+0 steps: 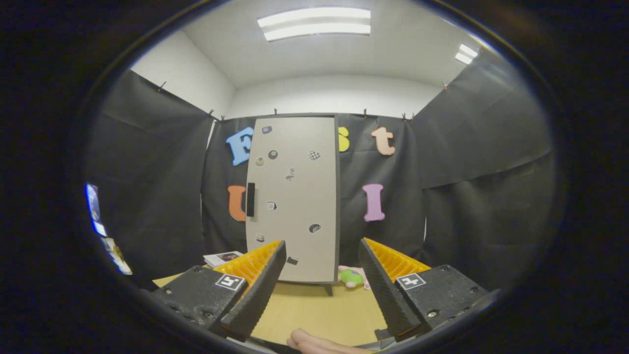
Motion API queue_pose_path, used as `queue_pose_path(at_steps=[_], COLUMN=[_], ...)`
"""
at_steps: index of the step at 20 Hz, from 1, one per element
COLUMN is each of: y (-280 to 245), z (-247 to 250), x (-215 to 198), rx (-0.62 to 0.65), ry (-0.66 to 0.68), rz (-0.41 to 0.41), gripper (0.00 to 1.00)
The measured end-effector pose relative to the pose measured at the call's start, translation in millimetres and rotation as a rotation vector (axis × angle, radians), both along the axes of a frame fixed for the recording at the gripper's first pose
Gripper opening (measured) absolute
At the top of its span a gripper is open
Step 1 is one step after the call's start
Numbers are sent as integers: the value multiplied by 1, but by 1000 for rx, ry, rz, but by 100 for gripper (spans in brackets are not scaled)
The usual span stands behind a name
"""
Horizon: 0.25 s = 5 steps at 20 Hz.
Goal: Open the shoe cabinet door, grab the shoes and put them into the shoe cabinet, then close the shoe cabinet door.
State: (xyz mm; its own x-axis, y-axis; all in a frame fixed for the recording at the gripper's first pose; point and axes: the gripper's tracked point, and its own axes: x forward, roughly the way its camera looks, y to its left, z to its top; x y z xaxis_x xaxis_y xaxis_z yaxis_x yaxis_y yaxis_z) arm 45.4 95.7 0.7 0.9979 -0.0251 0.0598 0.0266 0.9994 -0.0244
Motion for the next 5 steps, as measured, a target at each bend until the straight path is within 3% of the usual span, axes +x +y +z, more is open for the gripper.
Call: queue_pose_path(at_steps=[5], y=[17], z=[-2], x=[2], rx=[-3], ry=[7], rz=[43], gripper=[97])
